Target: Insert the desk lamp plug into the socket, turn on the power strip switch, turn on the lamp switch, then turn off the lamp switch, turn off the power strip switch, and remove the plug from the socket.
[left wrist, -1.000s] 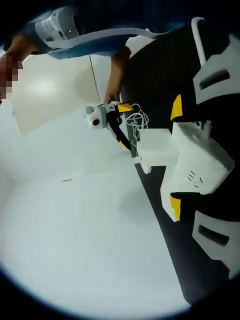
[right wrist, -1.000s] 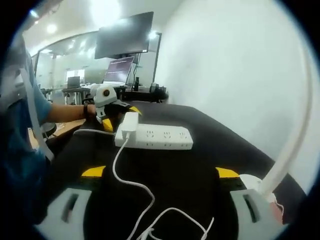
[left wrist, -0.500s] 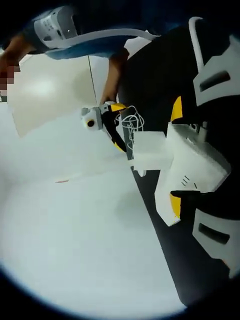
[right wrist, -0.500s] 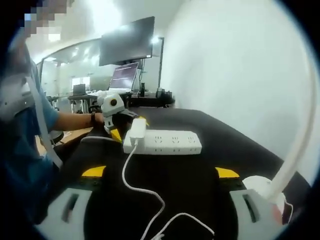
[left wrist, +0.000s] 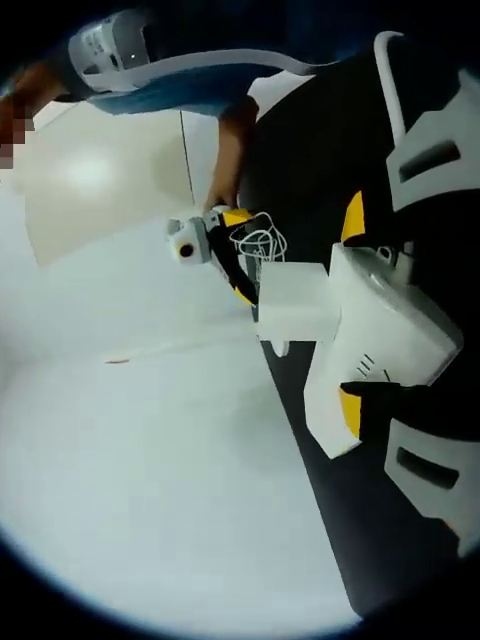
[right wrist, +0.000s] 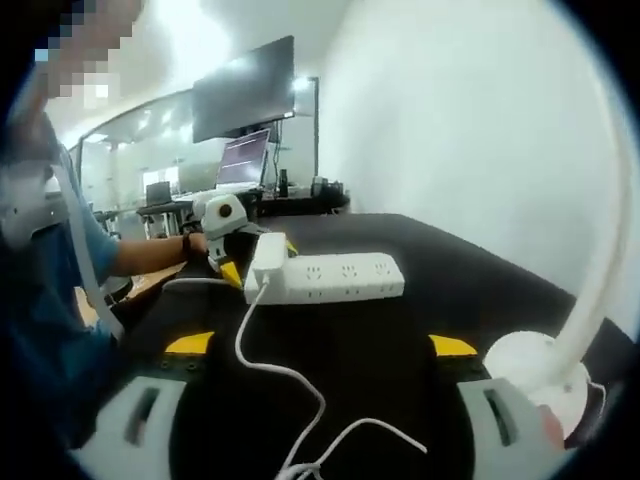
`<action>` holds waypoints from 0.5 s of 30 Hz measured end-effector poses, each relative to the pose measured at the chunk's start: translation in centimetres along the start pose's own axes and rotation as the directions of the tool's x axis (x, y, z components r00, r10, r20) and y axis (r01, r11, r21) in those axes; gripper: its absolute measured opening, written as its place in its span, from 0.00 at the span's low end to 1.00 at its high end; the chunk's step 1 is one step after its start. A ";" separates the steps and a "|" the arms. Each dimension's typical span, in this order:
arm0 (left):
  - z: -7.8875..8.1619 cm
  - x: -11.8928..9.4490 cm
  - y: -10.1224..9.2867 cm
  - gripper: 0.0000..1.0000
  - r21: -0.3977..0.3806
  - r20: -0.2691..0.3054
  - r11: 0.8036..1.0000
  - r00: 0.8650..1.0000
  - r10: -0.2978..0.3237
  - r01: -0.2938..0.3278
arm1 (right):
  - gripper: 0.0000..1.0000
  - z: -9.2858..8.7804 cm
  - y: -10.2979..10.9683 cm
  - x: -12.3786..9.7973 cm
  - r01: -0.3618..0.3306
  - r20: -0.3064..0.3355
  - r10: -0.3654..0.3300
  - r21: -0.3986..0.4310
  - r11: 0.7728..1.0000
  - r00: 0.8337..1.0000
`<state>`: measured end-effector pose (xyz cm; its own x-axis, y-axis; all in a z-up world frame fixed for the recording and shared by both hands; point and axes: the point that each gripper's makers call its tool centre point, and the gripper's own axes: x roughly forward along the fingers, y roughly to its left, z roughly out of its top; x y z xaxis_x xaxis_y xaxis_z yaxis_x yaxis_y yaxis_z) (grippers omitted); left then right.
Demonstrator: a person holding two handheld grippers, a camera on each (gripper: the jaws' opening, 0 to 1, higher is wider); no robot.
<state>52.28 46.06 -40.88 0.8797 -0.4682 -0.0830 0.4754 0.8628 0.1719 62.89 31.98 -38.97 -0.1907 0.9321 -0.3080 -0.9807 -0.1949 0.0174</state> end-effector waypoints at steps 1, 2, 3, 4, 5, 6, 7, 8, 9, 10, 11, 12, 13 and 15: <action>0.0 0.0 0.0 0.52 0.000 0.001 1.000 1.000 0.000 0.000 | 0.82 0.1 -0.2 -0.2 0.010 0.006 -0.010 0.008 1.000 1.000; 0.0 0.0 0.0 0.52 0.000 0.002 1.000 1.000 0.000 0.000 | 0.82 0.3 -0.4 -0.3 0.022 0.013 -0.022 0.018 1.000 1.000; 0.0 0.0 0.0 0.52 0.000 0.003 1.000 1.000 0.000 0.000 | 0.82 0.5 -0.6 -0.6 0.033 0.018 -0.034 0.028 0.999 0.999; 0.0 0.0 0.0 0.52 0.000 0.002 1.000 1.000 0.001 -0.001 | 0.82 0.7 -0.4 -1.0 0.042 0.020 -0.042 0.034 0.999 0.999; 0.0 0.0 -0.1 0.52 0.001 0.002 1.000 1.000 0.001 -0.001 | 0.82 0.8 -0.3 -1.3 0.051 0.022 -0.052 0.040 0.998 0.998; 0.0 0.0 -0.2 0.52 0.001 0.003 1.000 1.000 0.002 -0.002 | 0.82 0.9 -0.2 -1.7 0.060 0.022 -0.061 0.042 0.997 0.998; 0.0 0.1 -0.2 0.52 0.001 0.003 1.000 1.000 0.002 -0.002 | 0.82 0.9 -0.2 -2.0 0.071 0.017 -0.071 0.046 0.996 0.997; 0.0 0.1 -0.2 0.52 0.001 0.003 1.000 1.000 0.002 -0.002 | 0.82 0.9 -0.2 -2.4 0.081 0.008 -0.081 0.046 0.996 0.997; 0.0 0.1 -0.2 0.52 0.001 0.003 1.000 1.000 0.003 -0.003 | 0.82 0.9 -0.1 -2.8 0.094 -0.001 -0.094 0.045 0.995 0.996; 0.0 0.1 -0.2 0.52 0.002 0.003 1.000 1.000 0.003 -0.003 | 0.82 1.0 -0.1 -3.2 0.104 -0.007 -0.104 0.041 0.994 0.995; 0.0 0.1 -0.1 0.52 0.003 0.003 1.000 1.000 0.005 -0.005 | 0.82 1.2 -0.1 -3.6 0.115 -0.013 -0.115 0.039 0.993 0.993; 0.0 0.1 -0.2 0.52 0.004 0.004 1.000 1.000 0.005 -0.005 | 0.81 1.5 -0.1 -4.0 0.127 -0.019 -0.126 0.040 0.991 0.992; 0.1 0.1 -0.2 0.52 0.004 0.005 1.000 1.000 0.006 -0.006 | 0.79 1.6 -0.2 -4.2 0.134 -0.024 -0.133 0.043 0.990 0.991; 0.0 0.1 -0.1 0.52 0.004 0.004 1.000 1.000 0.007 -0.007 | 0.72 2.0 0.0 -4.7 0.142 -0.050 -0.140 0.048 0.989 0.989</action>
<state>52.28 45.90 -40.87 0.8829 -0.4631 -0.0774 0.4693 0.8652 0.1764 63.68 28.16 -35.60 -0.0493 0.9338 -0.3543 -0.9988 -0.0453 0.0194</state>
